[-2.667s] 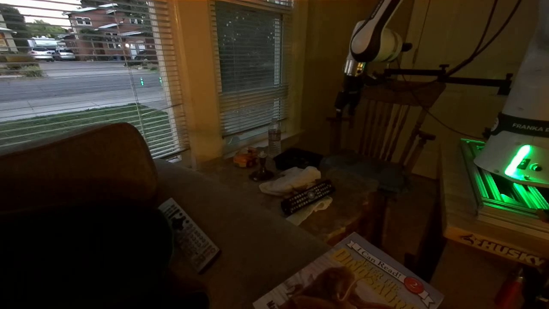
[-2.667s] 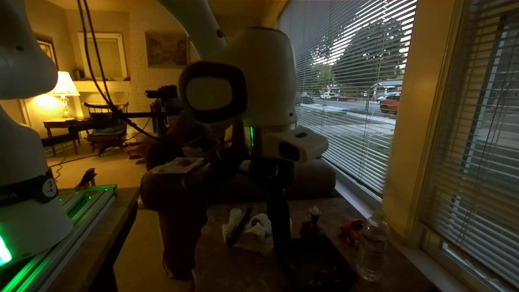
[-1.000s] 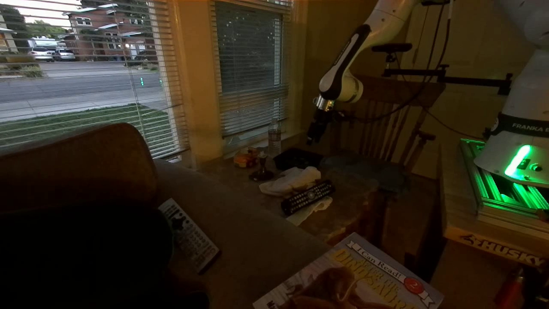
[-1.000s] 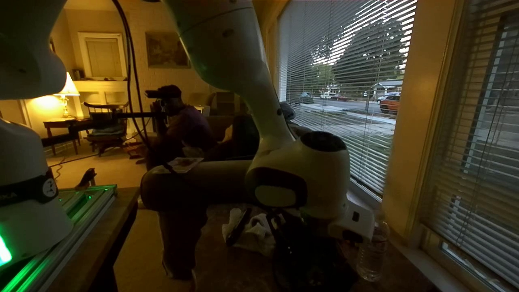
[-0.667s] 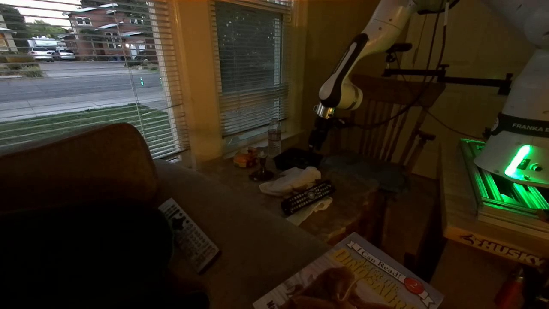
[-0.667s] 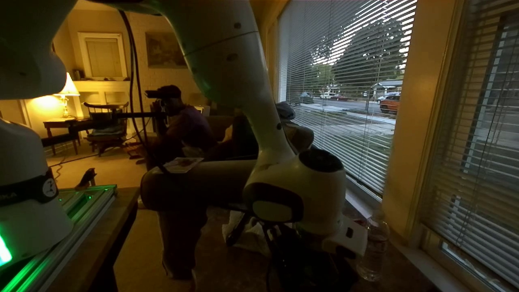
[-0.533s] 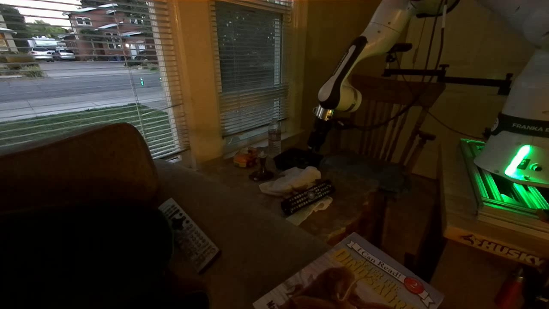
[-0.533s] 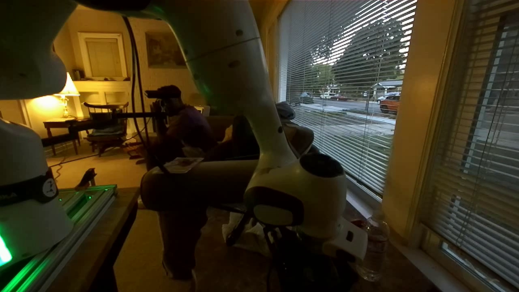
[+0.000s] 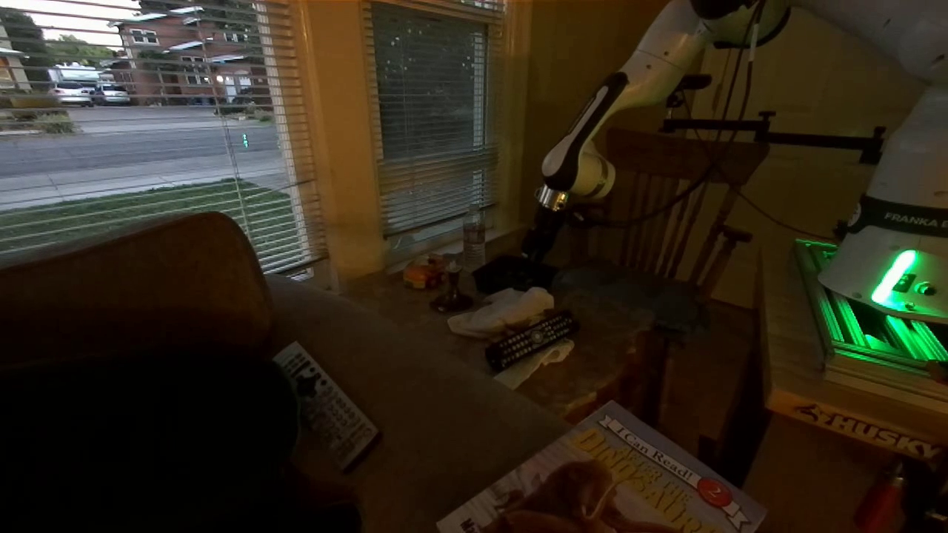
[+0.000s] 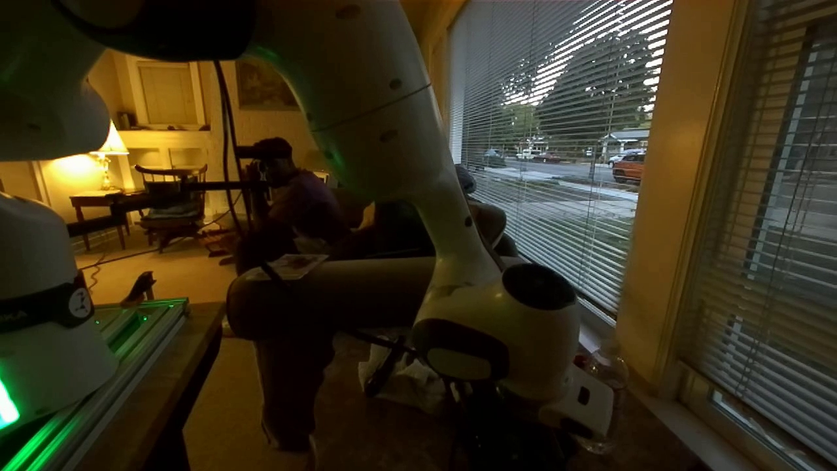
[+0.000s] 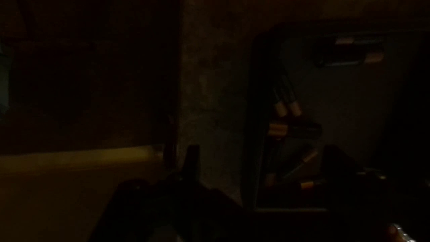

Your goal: Empty the contents of the black container onto the table

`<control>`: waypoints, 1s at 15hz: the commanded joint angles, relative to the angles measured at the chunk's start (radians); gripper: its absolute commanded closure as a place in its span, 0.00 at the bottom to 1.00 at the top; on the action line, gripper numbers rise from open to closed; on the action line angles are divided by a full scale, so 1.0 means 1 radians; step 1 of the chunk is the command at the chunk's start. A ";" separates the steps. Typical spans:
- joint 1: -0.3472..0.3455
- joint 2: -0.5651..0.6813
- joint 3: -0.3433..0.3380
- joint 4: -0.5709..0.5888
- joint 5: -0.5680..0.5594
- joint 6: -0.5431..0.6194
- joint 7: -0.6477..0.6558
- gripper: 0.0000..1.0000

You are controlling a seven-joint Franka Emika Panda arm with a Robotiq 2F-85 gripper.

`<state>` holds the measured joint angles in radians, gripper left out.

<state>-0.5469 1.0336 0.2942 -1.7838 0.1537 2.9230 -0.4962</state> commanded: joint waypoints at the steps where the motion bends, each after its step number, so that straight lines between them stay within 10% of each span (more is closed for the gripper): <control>1: -0.011 0.040 0.017 0.071 -0.022 -0.038 0.025 0.39; 10: 0.004 0.049 0.013 0.122 0.005 -0.123 0.040 1.00; 15: 0.015 0.033 0.004 0.117 0.012 -0.142 0.065 0.98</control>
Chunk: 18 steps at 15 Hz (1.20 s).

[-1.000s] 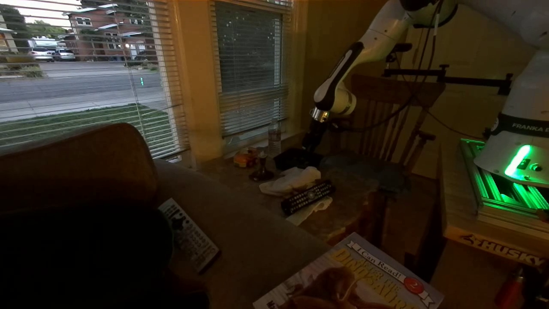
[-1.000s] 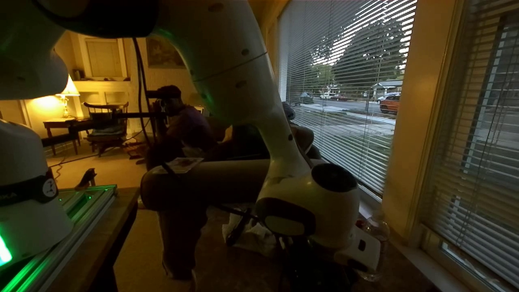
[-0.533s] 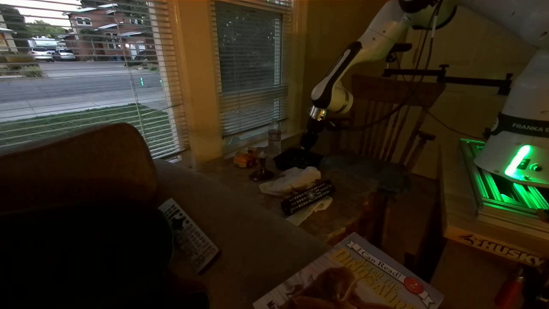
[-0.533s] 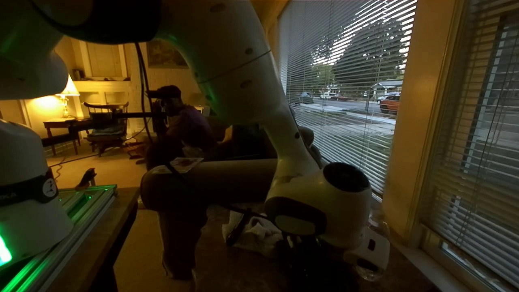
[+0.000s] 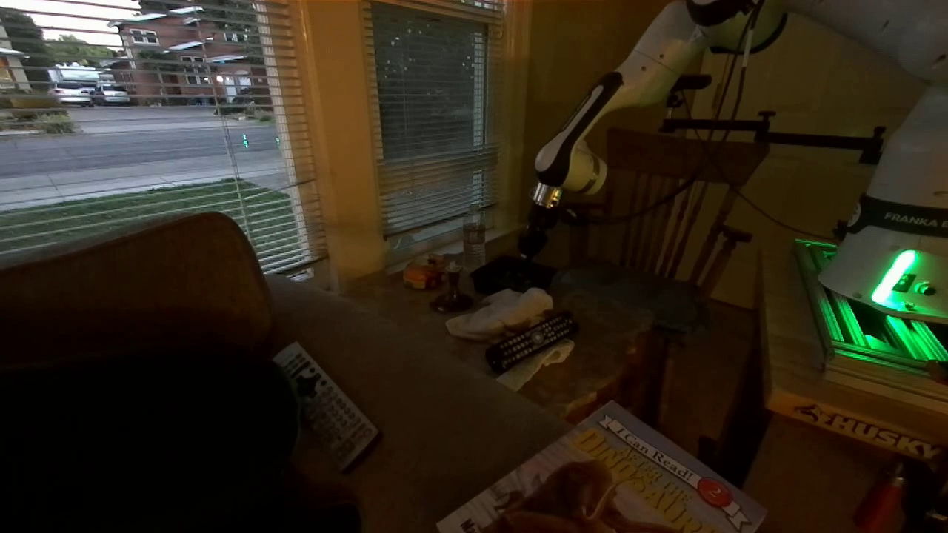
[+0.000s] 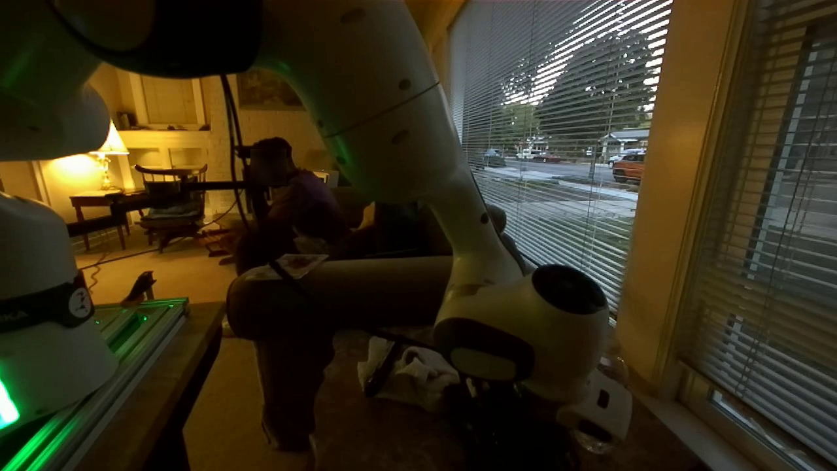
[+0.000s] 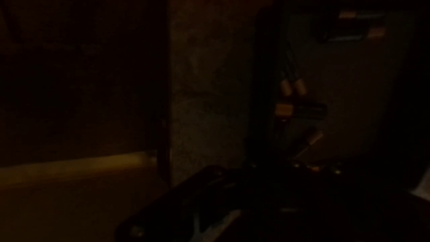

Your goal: Empty the contents of the black container onto the table

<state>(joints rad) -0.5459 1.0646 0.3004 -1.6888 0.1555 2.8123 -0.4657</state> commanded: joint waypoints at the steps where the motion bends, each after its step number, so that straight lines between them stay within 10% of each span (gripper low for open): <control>1: 0.026 -0.014 -0.016 0.011 0.007 -0.032 0.050 0.98; 18: 0.379 -0.229 -0.344 -0.187 -0.088 0.096 0.291 0.98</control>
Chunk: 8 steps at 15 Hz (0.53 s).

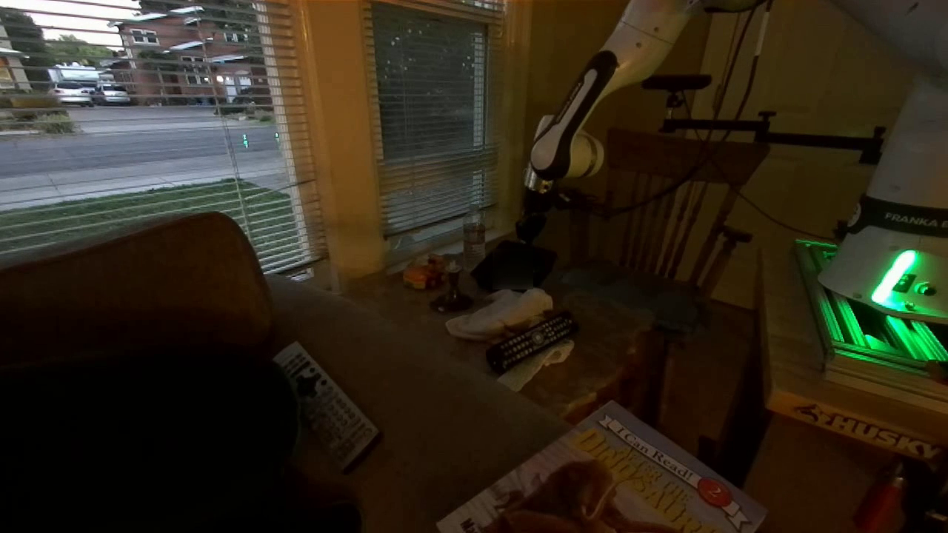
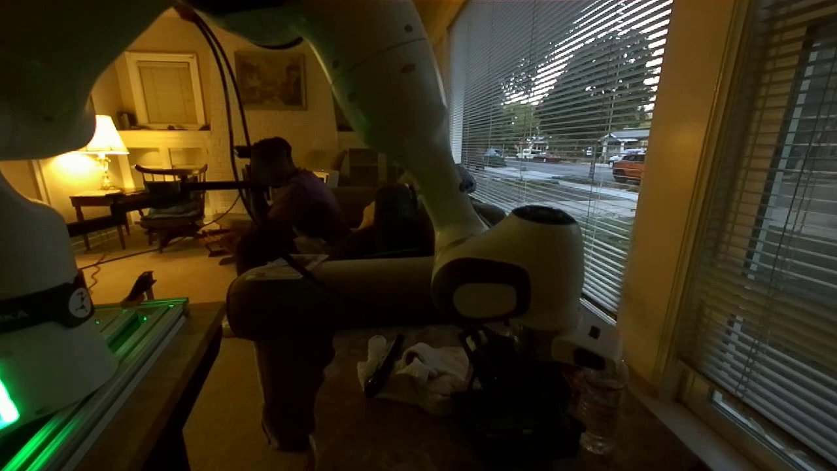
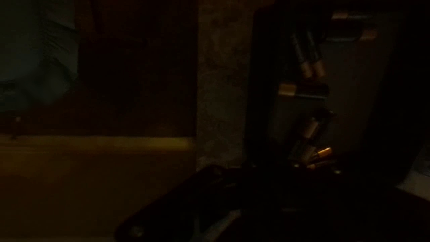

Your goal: Empty the contents of the black container onto the table

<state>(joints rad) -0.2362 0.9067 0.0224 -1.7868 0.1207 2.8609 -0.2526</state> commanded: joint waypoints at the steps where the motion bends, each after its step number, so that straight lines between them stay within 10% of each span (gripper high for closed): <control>1: 0.094 -0.082 -0.089 -0.104 -0.068 0.061 0.096 0.98; 8: 0.336 -0.136 -0.321 -0.195 -0.191 0.167 0.226 0.98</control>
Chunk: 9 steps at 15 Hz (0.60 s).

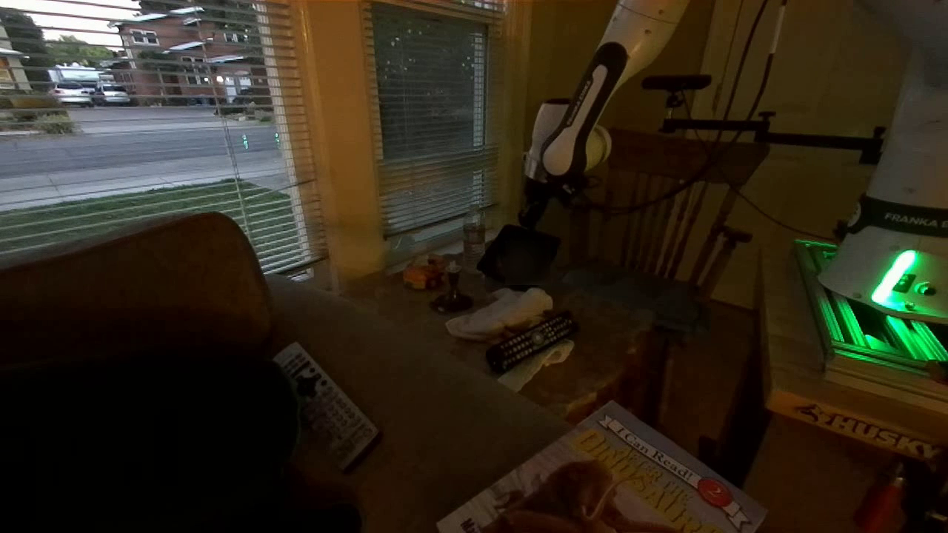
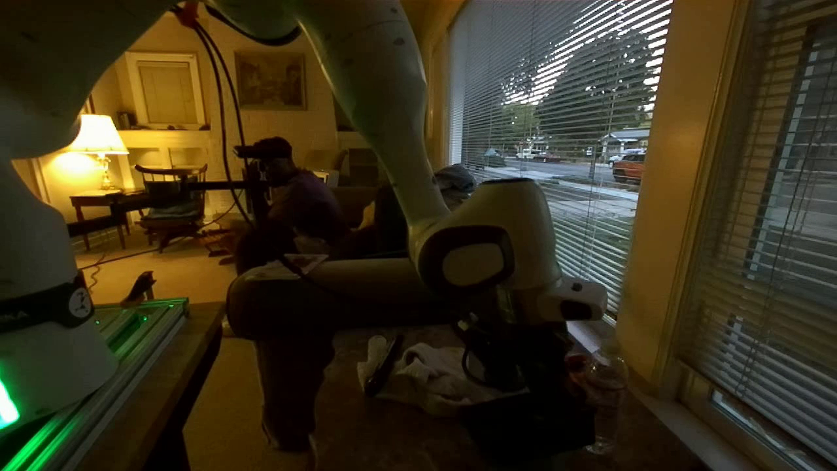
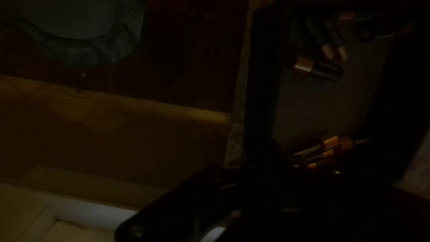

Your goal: Empty the contents of the black container onto the table

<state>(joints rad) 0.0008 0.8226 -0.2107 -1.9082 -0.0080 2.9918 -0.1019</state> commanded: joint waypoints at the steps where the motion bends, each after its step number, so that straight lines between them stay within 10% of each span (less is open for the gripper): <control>1: 0.141 -0.052 -0.125 -0.082 -0.079 0.045 0.091 0.98; 9: 0.444 -0.029 -0.372 -0.155 -0.172 0.096 0.181 0.98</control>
<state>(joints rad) 0.3372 0.8057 -0.4933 -2.0061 -0.1225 3.0432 0.0185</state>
